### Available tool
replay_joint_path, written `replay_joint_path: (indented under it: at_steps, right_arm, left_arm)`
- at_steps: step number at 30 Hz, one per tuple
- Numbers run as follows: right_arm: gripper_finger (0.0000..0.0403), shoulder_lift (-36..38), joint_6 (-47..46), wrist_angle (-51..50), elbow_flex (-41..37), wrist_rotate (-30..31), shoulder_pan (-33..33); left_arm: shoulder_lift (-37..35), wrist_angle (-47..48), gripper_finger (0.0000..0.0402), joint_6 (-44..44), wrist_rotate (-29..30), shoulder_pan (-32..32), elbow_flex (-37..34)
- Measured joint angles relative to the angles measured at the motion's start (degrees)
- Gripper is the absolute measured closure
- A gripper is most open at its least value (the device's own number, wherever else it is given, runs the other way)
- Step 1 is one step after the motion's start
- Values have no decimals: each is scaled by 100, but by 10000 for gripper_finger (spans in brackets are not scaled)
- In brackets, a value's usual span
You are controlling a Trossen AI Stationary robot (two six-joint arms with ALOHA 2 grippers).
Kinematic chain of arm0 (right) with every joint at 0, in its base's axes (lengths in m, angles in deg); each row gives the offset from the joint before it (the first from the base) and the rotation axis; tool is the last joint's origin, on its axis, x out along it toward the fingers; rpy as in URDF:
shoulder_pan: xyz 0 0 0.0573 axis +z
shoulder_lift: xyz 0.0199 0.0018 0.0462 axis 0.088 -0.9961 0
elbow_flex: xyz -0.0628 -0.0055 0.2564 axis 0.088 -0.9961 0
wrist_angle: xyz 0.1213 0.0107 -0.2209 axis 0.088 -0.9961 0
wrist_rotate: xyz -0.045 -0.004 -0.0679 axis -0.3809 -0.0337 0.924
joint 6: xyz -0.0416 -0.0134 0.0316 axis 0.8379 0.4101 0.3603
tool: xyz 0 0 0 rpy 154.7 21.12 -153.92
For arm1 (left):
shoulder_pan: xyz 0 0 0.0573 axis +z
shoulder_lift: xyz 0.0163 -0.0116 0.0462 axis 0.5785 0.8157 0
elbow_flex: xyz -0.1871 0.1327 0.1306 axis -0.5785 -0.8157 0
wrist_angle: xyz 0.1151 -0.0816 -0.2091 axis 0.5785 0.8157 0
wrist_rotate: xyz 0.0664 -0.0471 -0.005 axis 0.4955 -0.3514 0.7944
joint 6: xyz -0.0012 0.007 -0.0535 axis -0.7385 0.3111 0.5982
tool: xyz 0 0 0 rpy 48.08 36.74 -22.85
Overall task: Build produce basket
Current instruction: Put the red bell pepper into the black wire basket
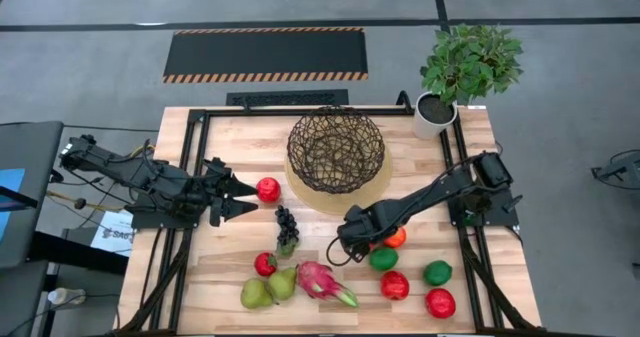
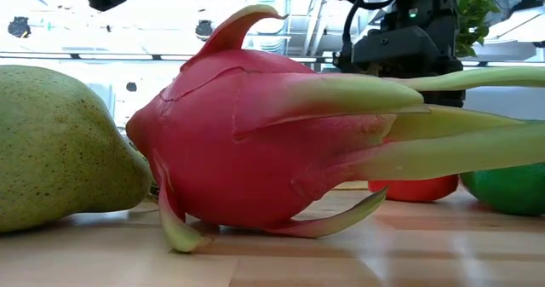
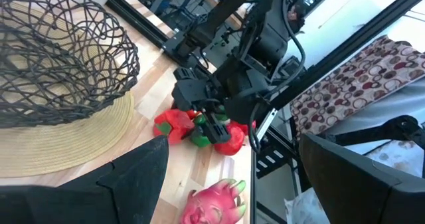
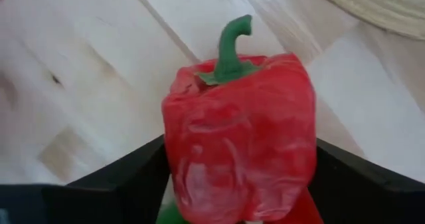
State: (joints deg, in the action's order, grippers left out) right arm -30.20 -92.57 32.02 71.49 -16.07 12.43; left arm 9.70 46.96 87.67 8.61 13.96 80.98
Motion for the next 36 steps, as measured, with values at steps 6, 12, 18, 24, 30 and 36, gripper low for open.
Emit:
replay_joint_path:
  at_steps: [6,12,18,24,30,36]
  right_arm:
    - [146,5,132,42,2,-95,-69]
    - [144,373,310,-3,110,-257,-120]
    - [139,1204,442,-9,489,-313,-344]
    - [138,2194,544,48,1111,-323,-756]
    - [138,2791,1160,7,1539,758,-1509]
    - [138,2827,1718,-18,1558,843,-2614]
  left_arm:
    - [0,1,77,1,25,0,-1]
    - [0,8,77,6,26,0,-1]
    - [0,17,77,8,15,0,-3]
    - [0,21,77,56,9,0,-3]
    - [0,15,77,69,199,0,-3]
    - [0,17,77,167,372,0,-3]
